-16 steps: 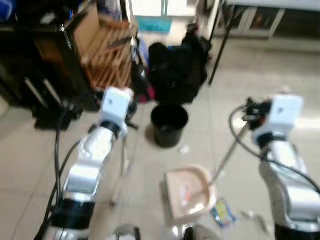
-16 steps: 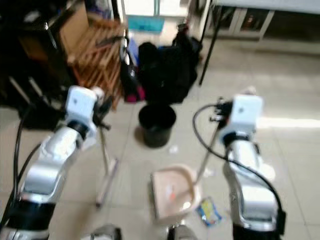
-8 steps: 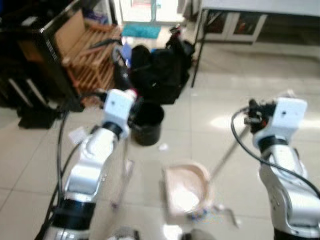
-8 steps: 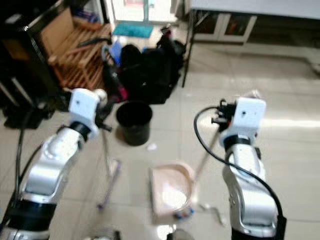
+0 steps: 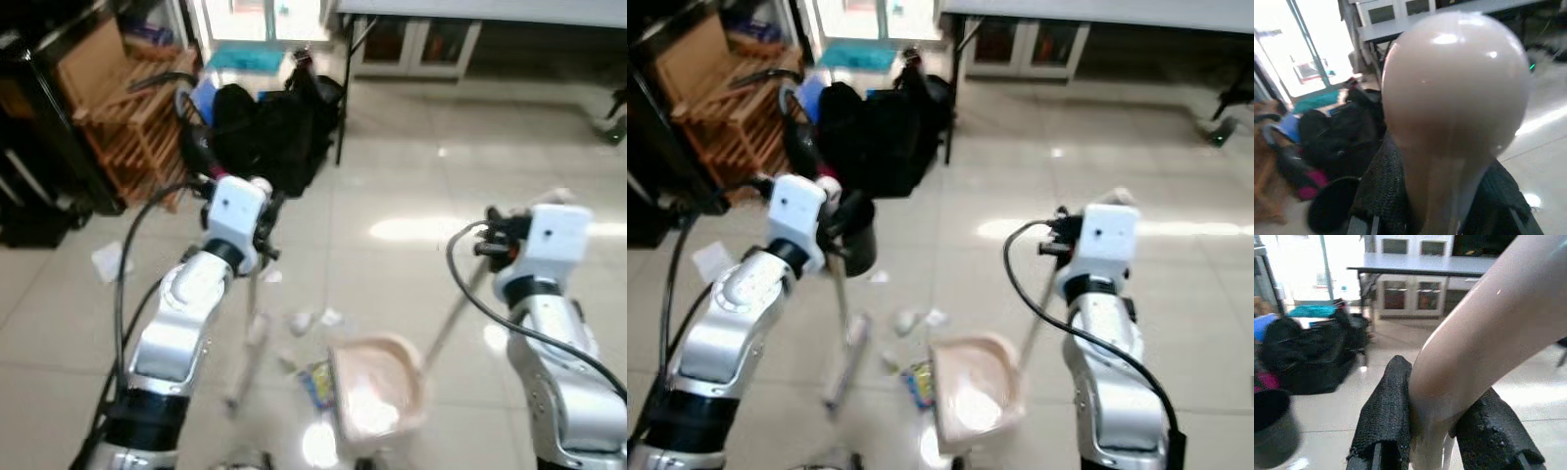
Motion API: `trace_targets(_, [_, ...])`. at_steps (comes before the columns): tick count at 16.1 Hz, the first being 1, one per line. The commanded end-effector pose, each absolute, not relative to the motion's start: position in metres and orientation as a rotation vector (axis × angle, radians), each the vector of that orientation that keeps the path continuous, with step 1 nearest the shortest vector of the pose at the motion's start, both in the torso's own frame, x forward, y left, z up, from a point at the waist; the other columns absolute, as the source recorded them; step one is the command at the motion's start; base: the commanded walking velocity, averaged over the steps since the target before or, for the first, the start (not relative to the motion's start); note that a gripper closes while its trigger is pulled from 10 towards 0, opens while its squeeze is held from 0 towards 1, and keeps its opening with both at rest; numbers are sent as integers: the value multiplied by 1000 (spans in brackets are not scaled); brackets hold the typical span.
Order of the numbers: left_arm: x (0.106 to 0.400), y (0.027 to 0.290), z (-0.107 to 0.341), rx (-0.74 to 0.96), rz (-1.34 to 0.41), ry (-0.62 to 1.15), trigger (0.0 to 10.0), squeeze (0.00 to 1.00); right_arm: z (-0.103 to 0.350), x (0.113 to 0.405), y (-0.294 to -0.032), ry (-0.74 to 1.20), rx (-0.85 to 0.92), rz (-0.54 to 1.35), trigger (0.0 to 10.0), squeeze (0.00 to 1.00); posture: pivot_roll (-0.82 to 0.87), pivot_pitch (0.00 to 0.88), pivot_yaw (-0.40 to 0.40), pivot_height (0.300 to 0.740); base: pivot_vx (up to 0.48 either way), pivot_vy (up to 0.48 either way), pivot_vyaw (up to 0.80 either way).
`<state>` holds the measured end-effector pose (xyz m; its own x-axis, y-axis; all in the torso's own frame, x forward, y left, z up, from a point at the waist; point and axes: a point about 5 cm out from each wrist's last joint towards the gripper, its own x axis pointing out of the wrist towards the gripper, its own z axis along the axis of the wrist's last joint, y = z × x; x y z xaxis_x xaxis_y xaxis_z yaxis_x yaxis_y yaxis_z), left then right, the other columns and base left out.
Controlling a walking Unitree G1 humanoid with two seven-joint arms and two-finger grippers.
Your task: Sweep floor
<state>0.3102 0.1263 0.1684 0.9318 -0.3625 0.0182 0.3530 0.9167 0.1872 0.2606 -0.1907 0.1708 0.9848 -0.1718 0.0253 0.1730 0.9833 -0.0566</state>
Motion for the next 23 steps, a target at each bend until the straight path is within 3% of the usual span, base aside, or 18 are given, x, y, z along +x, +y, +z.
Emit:
trace_targets(1, [311, 130, 174, 142, -368, -50, 10000, 0, 179, 260, -188, -70, -59, -167, 10000, 0, -91, 116, 10, 740, 0, 480, 0])
trace_targets(9, [310, 134, 174, 158, -362, -49, 10000, 0, 177, 259, -185, -65, -50, -157, 10000, 0, -92, 124, 11, 740, 0, 479, 0])
trace_targets(18, [309, 138, 170, 162, -326, -30, 10000, 0, 172, 262, -184, -24, -63, -126, 10000, 0, -89, 137, -10, 740, 0, 0, 0])
trace_targets(23, [306, 139, 167, 182, -326, -56, 10000, 0, 155, 259, -198, 9, -89, -193, 10000, 0, -82, 142, -8, 740, 55, 0, 0])
